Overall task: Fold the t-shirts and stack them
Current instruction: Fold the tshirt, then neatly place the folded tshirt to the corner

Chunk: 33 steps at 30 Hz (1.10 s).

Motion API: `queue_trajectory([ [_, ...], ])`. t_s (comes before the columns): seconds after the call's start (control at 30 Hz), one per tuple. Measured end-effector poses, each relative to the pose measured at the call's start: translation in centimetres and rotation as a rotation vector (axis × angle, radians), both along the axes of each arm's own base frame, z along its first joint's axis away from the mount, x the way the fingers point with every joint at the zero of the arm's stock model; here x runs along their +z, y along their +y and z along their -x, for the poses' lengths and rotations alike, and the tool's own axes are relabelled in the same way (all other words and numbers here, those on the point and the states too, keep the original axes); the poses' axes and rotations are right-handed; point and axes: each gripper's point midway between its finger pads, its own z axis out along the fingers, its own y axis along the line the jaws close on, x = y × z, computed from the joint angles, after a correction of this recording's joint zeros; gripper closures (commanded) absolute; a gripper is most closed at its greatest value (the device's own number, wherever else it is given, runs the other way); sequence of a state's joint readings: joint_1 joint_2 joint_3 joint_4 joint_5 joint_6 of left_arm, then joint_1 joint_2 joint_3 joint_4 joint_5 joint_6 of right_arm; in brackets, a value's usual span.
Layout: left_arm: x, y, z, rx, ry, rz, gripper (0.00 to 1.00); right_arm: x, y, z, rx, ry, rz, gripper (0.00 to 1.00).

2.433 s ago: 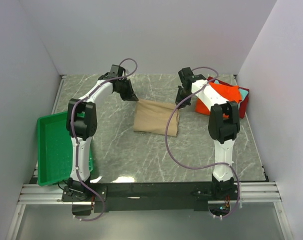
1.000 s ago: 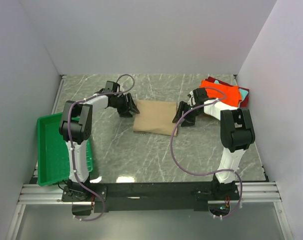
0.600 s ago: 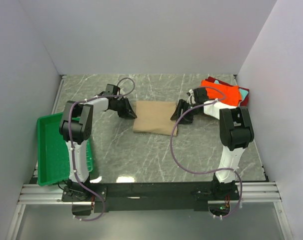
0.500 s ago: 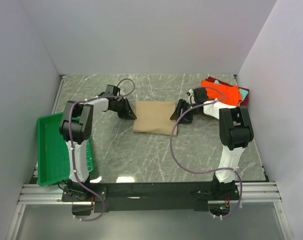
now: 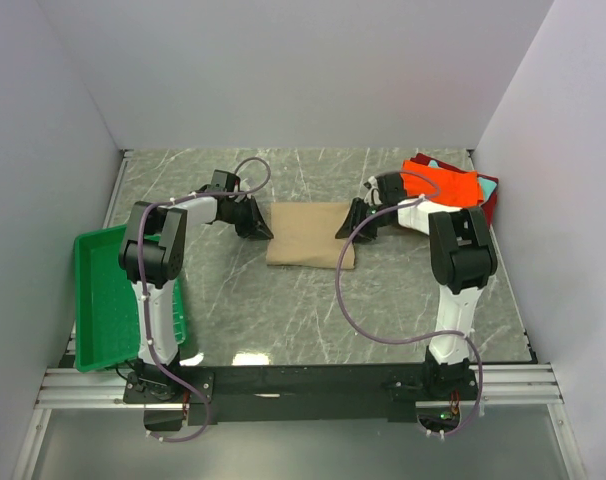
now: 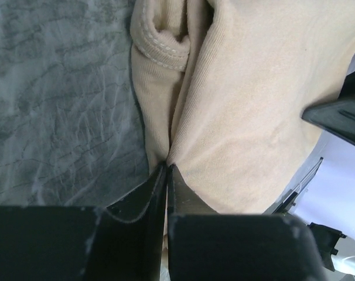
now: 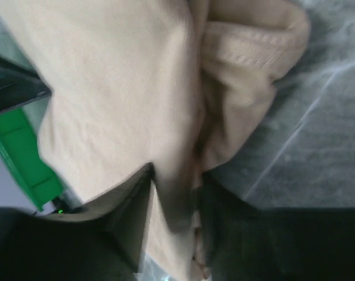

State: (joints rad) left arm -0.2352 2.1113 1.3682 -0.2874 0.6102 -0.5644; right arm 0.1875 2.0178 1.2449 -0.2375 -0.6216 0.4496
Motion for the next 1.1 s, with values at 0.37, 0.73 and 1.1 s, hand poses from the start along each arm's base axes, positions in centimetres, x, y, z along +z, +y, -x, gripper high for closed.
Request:
queue_trajectory([
  [0.37, 1.5, -1.0, -0.4, -0.023, -0.018, 0.039, 0.33, -0.4, -0.2, -0.7, 0.001, 0.02, 0.091, 1.0],
  [0.73, 2.2, -0.3, -0.6, -0.002, -0.031, -0.011, 0.23, 5.2, -2.9, -4.0, 0.06, -0.088, 0.332, 1.0],
  [1.1, 2.0, 0.9, 1.1, 0.023, -0.024, -0.042, 0.22, 8.7, -8.6, -5.4, 0.035, -0.09, 0.672, 1.0],
])
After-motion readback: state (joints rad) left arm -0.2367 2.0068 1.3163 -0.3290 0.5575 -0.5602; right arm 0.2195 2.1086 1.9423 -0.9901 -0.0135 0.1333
